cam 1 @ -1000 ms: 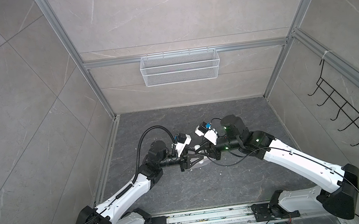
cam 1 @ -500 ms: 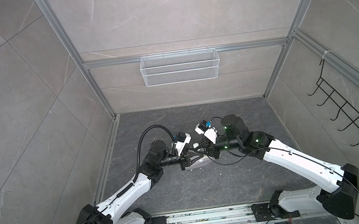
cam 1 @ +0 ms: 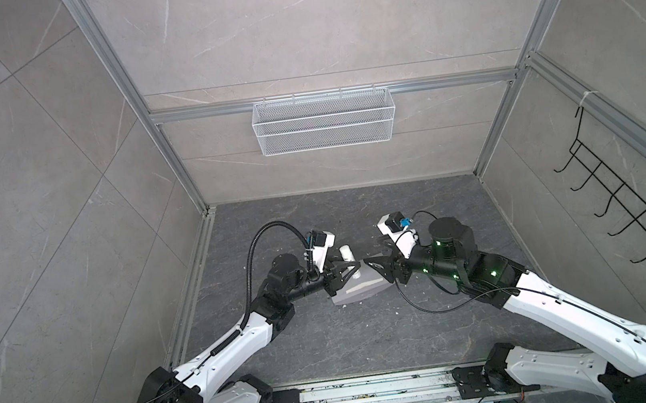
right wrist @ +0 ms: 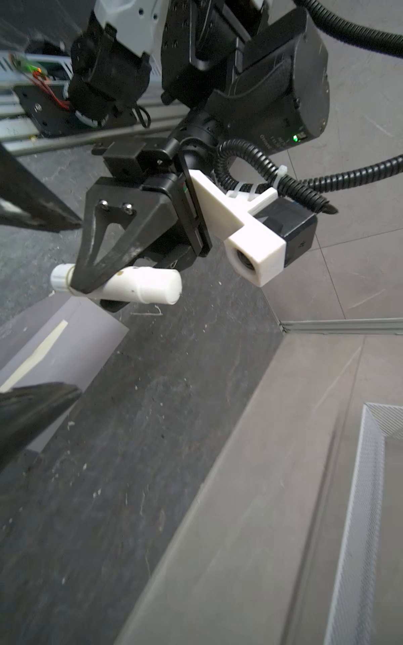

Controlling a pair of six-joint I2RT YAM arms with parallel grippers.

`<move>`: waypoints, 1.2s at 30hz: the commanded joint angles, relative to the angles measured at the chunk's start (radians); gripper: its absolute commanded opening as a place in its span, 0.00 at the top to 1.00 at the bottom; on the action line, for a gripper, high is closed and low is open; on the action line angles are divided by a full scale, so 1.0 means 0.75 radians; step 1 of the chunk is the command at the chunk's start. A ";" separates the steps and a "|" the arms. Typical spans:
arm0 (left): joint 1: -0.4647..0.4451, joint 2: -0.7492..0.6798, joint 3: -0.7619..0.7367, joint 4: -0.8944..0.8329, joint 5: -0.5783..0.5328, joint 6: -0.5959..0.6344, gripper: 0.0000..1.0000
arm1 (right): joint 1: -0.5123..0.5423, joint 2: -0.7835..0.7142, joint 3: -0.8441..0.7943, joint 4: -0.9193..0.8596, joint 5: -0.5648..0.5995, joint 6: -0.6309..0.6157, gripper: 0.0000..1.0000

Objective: Place the letter into the envelope and seal it

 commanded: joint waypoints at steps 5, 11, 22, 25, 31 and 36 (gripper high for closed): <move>-0.088 -0.033 0.059 0.044 -0.426 -0.367 1.00 | 0.000 -0.082 -0.167 0.237 0.093 0.020 0.28; -0.146 -0.027 0.086 0.034 -0.595 -0.607 1.00 | 0.047 -0.057 -0.239 0.349 0.169 0.005 0.29; -0.155 -0.068 0.091 0.034 -0.644 -0.719 1.00 | 0.161 0.100 -0.244 0.454 0.301 -0.050 0.41; -0.154 -0.074 0.089 0.033 -0.640 -0.722 1.00 | 0.182 0.143 -0.227 0.469 0.317 -0.055 0.41; -0.154 -0.075 0.089 0.033 -0.634 -0.723 1.00 | 0.187 0.224 -0.207 0.507 0.334 -0.046 0.41; -0.154 -0.072 0.090 0.036 -0.629 -0.726 1.00 | 0.188 0.265 -0.197 0.532 0.340 -0.038 0.45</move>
